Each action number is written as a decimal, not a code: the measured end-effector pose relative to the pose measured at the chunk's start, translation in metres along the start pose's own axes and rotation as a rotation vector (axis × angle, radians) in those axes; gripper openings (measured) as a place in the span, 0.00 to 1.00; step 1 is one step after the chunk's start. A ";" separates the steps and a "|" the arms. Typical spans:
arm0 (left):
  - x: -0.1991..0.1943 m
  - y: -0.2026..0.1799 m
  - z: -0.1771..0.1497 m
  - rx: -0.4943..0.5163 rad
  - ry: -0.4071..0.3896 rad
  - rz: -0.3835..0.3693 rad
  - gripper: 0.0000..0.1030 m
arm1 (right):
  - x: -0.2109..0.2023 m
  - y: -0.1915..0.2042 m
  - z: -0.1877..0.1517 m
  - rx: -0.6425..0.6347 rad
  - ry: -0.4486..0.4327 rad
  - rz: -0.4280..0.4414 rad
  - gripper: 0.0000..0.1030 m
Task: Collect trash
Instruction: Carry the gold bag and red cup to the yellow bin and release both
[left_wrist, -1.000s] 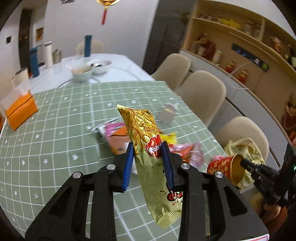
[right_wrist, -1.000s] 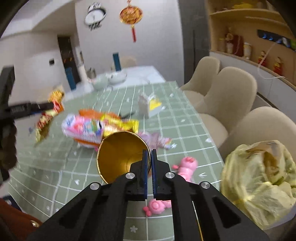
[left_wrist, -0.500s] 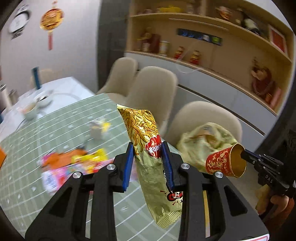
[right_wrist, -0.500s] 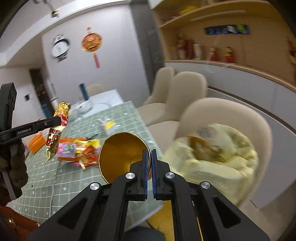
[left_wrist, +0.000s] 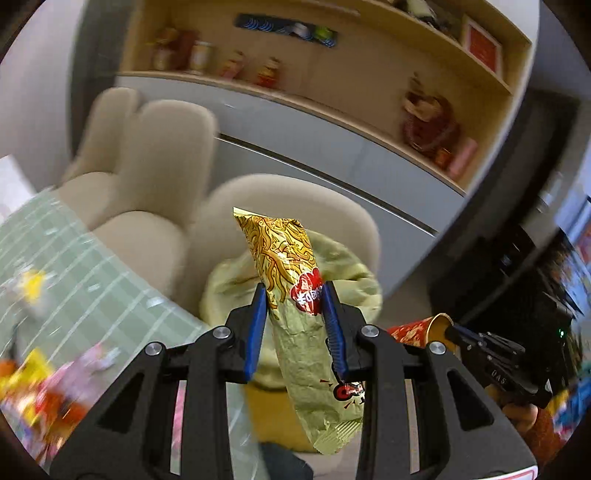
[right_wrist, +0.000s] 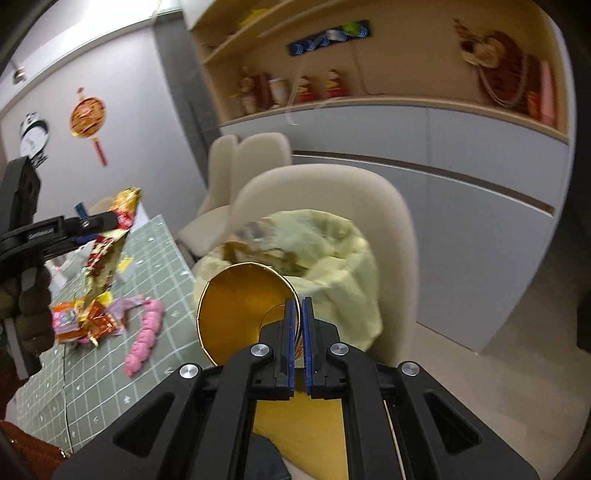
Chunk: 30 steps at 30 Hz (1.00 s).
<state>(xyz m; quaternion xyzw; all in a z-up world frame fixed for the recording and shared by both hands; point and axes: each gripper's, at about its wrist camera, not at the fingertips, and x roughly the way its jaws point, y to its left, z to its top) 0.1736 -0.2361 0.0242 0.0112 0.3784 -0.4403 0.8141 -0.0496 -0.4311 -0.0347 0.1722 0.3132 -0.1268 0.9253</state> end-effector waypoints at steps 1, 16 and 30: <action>0.016 -0.005 0.006 0.009 0.022 -0.031 0.28 | 0.000 -0.005 -0.001 0.010 0.005 -0.013 0.06; 0.251 -0.024 0.028 0.172 0.424 0.142 0.28 | 0.022 -0.041 0.005 0.078 0.074 -0.188 0.06; 0.141 0.018 0.040 -0.007 0.234 0.010 0.48 | 0.082 -0.001 0.088 -0.104 -0.010 -0.165 0.08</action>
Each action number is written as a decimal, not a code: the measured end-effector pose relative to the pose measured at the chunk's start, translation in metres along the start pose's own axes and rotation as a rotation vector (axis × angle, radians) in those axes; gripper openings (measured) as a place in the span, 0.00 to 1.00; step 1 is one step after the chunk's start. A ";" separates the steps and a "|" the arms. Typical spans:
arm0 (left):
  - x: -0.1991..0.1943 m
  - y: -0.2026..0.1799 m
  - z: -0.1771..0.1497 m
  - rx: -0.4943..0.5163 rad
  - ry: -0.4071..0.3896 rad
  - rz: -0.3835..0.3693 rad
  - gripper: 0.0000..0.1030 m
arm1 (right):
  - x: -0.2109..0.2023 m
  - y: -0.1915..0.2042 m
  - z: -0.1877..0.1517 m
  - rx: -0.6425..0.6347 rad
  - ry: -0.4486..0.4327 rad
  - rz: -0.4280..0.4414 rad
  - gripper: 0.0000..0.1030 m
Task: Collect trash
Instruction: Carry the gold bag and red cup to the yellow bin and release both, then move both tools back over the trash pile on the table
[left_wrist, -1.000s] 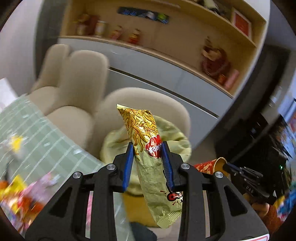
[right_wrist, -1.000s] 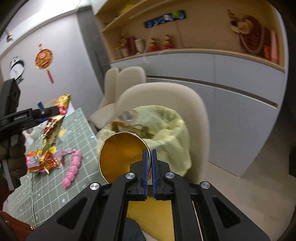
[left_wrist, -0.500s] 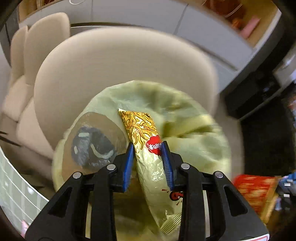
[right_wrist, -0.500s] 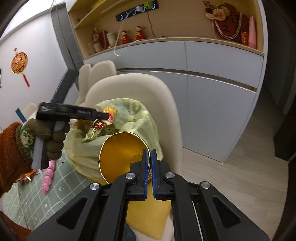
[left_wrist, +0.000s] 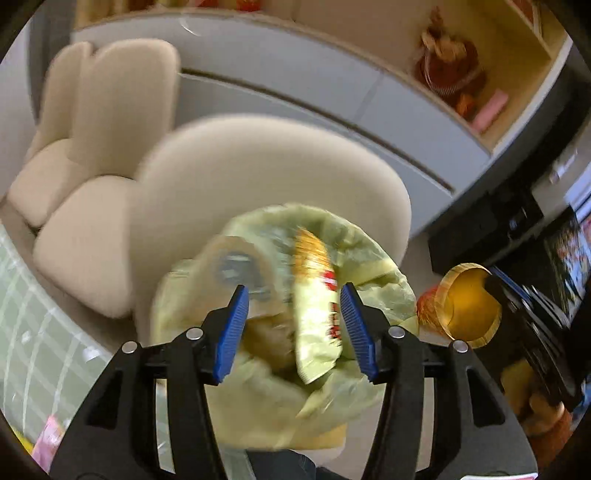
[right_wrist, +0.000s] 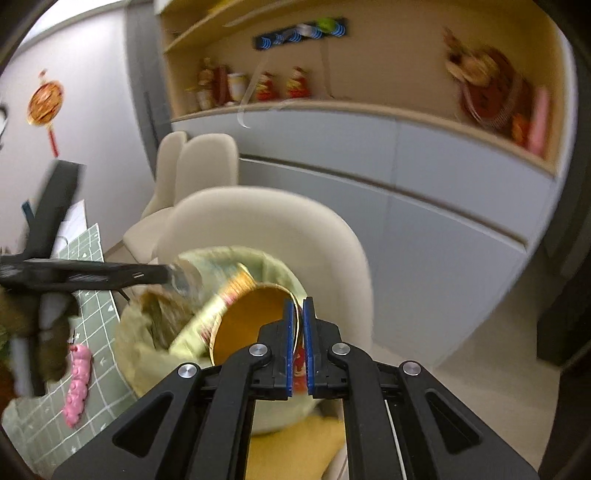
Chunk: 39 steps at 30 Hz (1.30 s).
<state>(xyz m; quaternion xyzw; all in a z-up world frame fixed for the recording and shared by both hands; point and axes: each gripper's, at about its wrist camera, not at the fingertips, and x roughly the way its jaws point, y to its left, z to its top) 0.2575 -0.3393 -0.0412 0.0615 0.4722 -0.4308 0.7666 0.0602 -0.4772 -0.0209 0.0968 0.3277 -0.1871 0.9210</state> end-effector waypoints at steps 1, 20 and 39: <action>-0.012 0.005 -0.004 -0.015 -0.021 0.015 0.48 | 0.004 0.006 0.006 -0.014 -0.012 0.015 0.08; -0.081 0.069 -0.105 -0.184 -0.054 0.125 0.48 | 0.075 0.060 -0.011 -0.058 0.220 0.204 0.08; -0.176 0.081 -0.190 -0.257 -0.200 0.324 0.48 | -0.010 0.093 -0.041 -0.098 0.074 0.227 0.08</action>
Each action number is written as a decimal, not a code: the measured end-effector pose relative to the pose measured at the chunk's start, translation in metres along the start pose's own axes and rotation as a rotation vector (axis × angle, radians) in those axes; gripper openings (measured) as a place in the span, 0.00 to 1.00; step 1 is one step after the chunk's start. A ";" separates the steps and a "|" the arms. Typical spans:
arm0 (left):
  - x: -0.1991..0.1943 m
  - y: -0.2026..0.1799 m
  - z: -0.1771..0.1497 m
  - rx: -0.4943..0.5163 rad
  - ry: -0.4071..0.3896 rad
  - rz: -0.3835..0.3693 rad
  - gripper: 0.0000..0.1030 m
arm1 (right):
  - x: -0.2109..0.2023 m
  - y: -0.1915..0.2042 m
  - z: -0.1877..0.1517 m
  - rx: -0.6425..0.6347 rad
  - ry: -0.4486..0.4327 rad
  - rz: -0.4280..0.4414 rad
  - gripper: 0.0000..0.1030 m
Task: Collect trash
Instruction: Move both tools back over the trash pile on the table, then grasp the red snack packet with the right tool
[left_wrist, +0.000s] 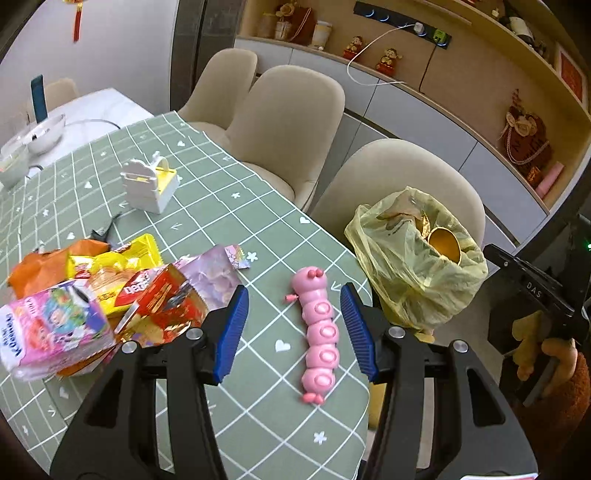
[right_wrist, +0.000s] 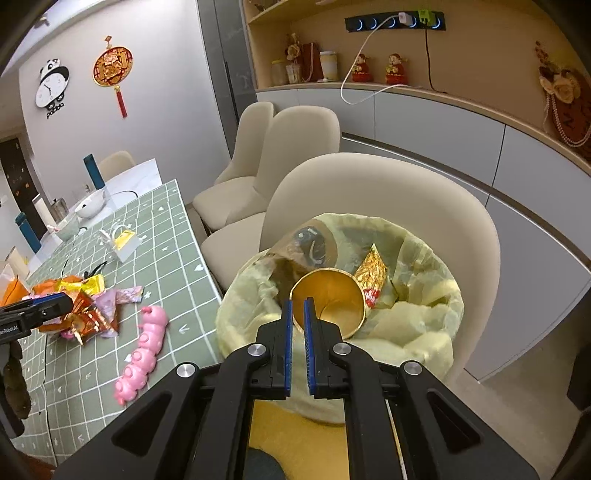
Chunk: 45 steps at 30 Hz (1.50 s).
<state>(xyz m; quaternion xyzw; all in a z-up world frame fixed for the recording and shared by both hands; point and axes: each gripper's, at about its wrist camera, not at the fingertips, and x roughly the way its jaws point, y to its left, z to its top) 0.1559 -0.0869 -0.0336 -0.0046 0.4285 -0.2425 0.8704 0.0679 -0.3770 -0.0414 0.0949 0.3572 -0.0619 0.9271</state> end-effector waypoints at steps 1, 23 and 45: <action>-0.004 -0.003 -0.002 0.013 -0.009 0.004 0.48 | -0.003 0.001 -0.001 0.000 -0.005 -0.001 0.08; -0.091 0.120 -0.017 -0.143 -0.143 0.205 0.48 | -0.025 0.079 -0.025 -0.023 -0.059 0.173 0.46; -0.111 0.209 -0.054 -0.345 -0.148 0.120 0.50 | 0.052 0.250 -0.033 -0.484 0.115 0.379 0.54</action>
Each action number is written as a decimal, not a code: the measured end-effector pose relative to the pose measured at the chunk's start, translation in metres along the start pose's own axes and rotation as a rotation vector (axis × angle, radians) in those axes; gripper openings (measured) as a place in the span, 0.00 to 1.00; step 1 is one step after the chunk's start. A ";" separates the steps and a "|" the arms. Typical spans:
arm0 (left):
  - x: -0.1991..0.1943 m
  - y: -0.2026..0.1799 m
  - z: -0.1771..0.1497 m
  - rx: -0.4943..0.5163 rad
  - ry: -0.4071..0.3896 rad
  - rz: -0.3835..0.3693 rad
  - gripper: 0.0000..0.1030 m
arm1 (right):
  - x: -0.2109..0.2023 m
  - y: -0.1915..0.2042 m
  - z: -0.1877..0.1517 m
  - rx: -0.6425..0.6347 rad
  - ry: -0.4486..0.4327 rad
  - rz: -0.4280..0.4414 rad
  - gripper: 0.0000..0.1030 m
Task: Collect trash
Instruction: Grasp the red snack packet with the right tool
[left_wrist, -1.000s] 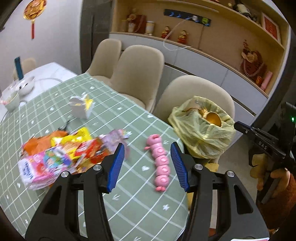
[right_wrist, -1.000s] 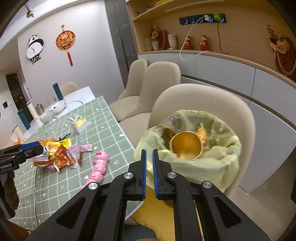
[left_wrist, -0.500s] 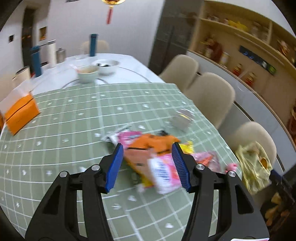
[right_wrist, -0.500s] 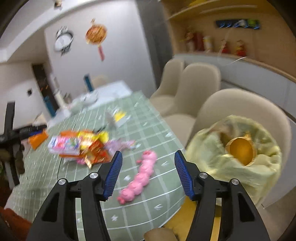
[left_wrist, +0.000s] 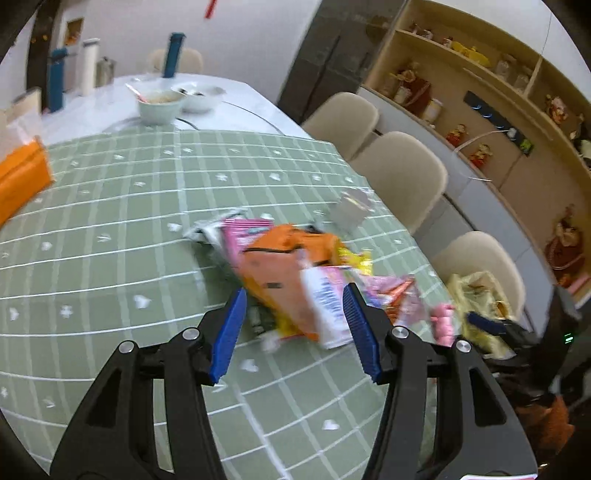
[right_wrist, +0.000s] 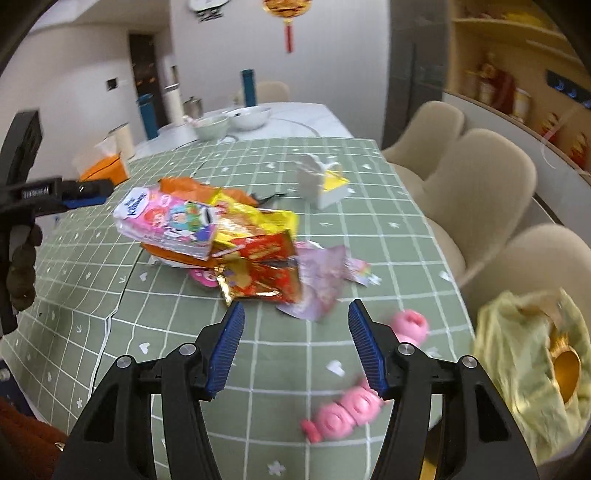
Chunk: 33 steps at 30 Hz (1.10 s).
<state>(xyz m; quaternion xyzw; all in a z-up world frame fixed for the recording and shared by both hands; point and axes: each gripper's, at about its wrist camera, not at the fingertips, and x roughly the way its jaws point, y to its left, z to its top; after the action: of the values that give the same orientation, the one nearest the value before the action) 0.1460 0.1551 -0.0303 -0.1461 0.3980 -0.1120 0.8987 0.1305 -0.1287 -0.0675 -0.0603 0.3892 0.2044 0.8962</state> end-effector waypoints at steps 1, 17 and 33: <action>0.004 -0.008 0.005 0.025 -0.003 -0.005 0.51 | 0.004 0.001 0.001 -0.002 0.004 0.001 0.54; 0.083 -0.053 -0.056 0.292 0.275 -0.027 0.45 | 0.021 -0.024 0.000 0.053 0.016 0.068 0.54; 0.043 -0.036 -0.052 0.231 0.250 -0.020 0.45 | 0.023 -0.015 -0.030 0.195 0.125 0.175 0.54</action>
<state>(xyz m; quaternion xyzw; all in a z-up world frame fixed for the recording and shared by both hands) 0.1318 0.0987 -0.0801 -0.0307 0.4899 -0.1830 0.8518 0.1302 -0.1432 -0.1058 0.0487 0.4661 0.2387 0.8506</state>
